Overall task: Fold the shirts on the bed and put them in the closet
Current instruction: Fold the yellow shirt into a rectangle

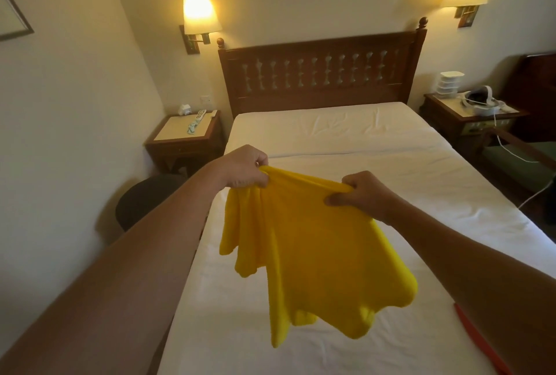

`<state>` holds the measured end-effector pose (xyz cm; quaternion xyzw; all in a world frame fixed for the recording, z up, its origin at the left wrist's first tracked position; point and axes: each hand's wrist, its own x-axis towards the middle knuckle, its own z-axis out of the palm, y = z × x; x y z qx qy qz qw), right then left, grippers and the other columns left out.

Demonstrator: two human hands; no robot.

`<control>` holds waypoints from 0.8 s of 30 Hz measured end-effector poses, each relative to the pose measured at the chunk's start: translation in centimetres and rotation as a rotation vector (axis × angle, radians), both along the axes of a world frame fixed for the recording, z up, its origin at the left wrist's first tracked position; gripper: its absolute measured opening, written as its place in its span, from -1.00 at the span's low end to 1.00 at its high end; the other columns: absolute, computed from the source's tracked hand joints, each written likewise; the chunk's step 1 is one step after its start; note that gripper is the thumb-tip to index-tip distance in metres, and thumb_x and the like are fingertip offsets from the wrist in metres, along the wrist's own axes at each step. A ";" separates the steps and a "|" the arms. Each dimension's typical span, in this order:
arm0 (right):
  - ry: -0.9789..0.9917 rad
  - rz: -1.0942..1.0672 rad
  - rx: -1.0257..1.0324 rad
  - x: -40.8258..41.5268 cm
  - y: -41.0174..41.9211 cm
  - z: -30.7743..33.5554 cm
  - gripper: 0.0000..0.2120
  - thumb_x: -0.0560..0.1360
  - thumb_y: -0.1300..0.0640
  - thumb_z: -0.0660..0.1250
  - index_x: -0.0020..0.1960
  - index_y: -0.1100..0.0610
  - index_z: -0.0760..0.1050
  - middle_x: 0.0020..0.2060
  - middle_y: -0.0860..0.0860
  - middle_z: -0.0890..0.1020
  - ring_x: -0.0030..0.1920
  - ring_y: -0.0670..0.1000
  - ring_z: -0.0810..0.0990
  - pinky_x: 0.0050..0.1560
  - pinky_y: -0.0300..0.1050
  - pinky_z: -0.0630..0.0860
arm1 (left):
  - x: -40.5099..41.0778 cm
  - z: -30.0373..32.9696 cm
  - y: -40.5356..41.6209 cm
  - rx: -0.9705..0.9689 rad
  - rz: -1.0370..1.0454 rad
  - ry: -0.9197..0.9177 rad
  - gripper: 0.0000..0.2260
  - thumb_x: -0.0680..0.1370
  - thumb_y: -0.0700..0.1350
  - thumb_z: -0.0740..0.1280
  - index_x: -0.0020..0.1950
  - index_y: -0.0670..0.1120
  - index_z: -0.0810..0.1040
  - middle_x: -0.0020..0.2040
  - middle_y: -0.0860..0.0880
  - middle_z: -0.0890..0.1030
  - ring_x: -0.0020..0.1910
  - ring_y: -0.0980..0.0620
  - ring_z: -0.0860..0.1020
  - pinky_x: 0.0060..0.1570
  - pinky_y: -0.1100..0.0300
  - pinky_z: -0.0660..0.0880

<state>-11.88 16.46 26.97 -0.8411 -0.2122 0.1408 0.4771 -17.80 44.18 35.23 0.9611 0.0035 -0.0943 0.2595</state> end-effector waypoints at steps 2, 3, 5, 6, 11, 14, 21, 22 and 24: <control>0.029 0.000 -0.001 0.1 -0.5 -1.0 -0.58 0.36 0.09 0.62 -0.34 0.14 0.36 -0.39 0.05 0.39 -0.36 0.02 0.41 -0.29 -0.11 0.30 | 0.1 -1.4 0.8 0.047 0.034 -0.037 -0.82 0.53 -0.19 0.45 -0.21 -0.08 0.50 -0.21 -0.08 0.50 -0.18 -0.01 0.50 -0.23 0.18 0.39; 0.035 0.021 -0.048 0.2 -0.9 -1.6 -0.58 0.37 0.10 0.61 -0.35 0.12 0.35 -0.39 0.03 0.39 -0.35 0.01 0.40 -0.29 -0.12 0.29 | 0.1 -2.1 1.3 0.072 0.056 -0.051 -0.81 0.53 -0.20 0.44 -0.23 -0.09 0.48 -0.22 -0.08 0.50 -0.20 -0.01 0.49 -0.24 0.17 0.38; 0.018 0.083 -0.252 0.5 -2.0 -3.0 -0.62 0.40 0.11 0.59 -0.35 0.08 0.38 -0.38 -0.01 0.42 -0.35 -0.03 0.39 -0.30 -0.14 0.30 | 0.1 -3.9 2.5 0.128 0.085 -0.038 -0.80 0.52 -0.18 0.45 -0.24 -0.09 0.47 -0.23 -0.10 0.50 -0.21 -0.03 0.49 -0.23 0.13 0.37; -0.012 0.109 -0.380 0.6 -2.7 -3.8 -0.65 0.41 0.10 0.57 -0.33 0.06 0.40 -0.36 -0.02 0.44 -0.34 -0.04 0.40 -0.31 -0.14 0.31 | 0.0 -4.7 3.1 0.160 0.093 -0.019 -0.78 0.52 -0.16 0.46 -0.25 -0.08 0.46 -0.24 -0.10 0.50 -0.22 -0.03 0.49 -0.24 0.12 0.38; -0.206 0.030 -0.563 2.2 -3.9 -5.8 -0.64 0.48 0.00 0.50 -0.34 -0.03 0.37 -0.35 -0.05 0.47 -0.33 -0.07 0.41 -0.36 -0.15 0.32 | 0.4 -7.8 4.7 0.440 0.009 0.069 -0.77 0.49 0.04 0.48 -0.24 -0.03 0.51 -0.23 -0.06 0.59 -0.22 -0.01 0.57 -0.16 0.02 0.51; -0.210 -0.032 -0.581 4.2 -3.9 -6.0 -0.67 0.50 -0.04 0.48 -0.31 -0.07 0.39 -0.33 -0.06 0.49 -0.30 -0.02 0.48 -0.37 -0.13 0.33 | 1.5 -8.8 5.1 0.620 -0.040 0.046 -0.77 0.53 0.10 0.42 -0.23 0.01 0.52 -0.24 0.03 0.56 -0.23 0.06 0.52 -0.10 0.06 0.39; -0.159 -0.307 -0.439 11.2 -3.5 -6.5 -0.89 0.54 0.17 0.38 -0.12 -0.01 0.56 -0.16 0.11 0.60 -0.28 0.01 0.49 -0.38 -0.15 0.32 | 6.5 -10.8 8.7 0.087 0.251 0.069 -0.81 0.53 -0.08 0.50 -0.19 -0.13 0.58 -0.16 -0.13 0.60 -0.14 -0.10 0.59 -0.18 0.11 0.46; -0.157 -0.325 -0.436 12.3 -3.3 -6.4 -0.90 0.54 0.19 0.37 -0.09 0.00 0.57 -0.13 0.11 0.60 -0.26 0.03 0.49 -0.38 -0.15 0.31 | 7.3 -10.8 9.1 0.063 0.267 0.064 -0.82 0.52 -0.09 0.50 -0.19 -0.11 0.57 -0.14 -0.11 0.59 -0.12 -0.08 0.58 -0.16 0.11 0.44; -0.180 -0.337 -0.500 14.5 -2.7 -6.2 -0.89 0.53 0.21 0.35 -0.02 0.03 0.60 -0.08 0.09 0.58 -0.19 0.10 0.51 -0.33 -0.14 0.34 | 9.4 -10.7 10.2 0.105 0.247 0.096 -0.84 0.52 -0.09 0.51 -0.16 -0.06 0.55 -0.09 -0.09 0.58 -0.09 -0.06 0.57 -0.16 0.10 0.43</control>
